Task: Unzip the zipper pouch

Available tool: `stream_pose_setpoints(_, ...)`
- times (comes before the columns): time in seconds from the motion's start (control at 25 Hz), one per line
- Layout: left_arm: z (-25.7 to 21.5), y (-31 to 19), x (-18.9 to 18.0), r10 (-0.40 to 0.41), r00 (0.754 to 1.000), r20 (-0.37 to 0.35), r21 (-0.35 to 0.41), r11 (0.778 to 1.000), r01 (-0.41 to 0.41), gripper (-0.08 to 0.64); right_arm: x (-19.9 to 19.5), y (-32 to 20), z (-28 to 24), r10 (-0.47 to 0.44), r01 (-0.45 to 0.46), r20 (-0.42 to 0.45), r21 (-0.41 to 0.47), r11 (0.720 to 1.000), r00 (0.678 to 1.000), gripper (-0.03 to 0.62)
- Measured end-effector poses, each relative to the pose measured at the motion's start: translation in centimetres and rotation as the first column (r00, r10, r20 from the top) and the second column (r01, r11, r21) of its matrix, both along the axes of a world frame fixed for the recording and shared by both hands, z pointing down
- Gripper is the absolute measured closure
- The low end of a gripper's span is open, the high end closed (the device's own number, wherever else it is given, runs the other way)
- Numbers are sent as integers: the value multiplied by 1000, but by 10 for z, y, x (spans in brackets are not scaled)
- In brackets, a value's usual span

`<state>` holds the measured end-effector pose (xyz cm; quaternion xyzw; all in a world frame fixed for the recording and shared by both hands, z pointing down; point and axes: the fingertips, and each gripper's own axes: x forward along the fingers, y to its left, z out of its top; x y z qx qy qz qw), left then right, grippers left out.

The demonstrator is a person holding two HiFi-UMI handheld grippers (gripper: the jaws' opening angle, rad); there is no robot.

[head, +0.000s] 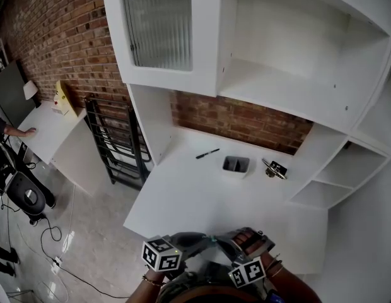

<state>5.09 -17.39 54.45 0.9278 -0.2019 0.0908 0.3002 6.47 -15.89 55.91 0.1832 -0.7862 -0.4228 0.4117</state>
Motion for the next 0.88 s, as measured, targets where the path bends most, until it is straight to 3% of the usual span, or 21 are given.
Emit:
stream_pose_setpoints(0.28,7,-2,4,-15,999,-28,-71,997,13,529,5,1,7,16,-15,-36,40,999,999,571)
stream_pose_setpoints(0.56,-2,-9,4,-39,996,-84,-96,995,31,534,4,-6,1,71,-56,124,-124,991,990,571)
stream_pose_setpoints(0.68,-6,-11,5,-22,998,-57,-45,999,20,535,4,-8,-1,117,-59,215,-259,964,970,568)
stream_pose_setpoints(0.88,-15,-8,8,46,998,-45,12,999,-46,537,7,-14,-5,239,-34,363,-489,872,900,548)
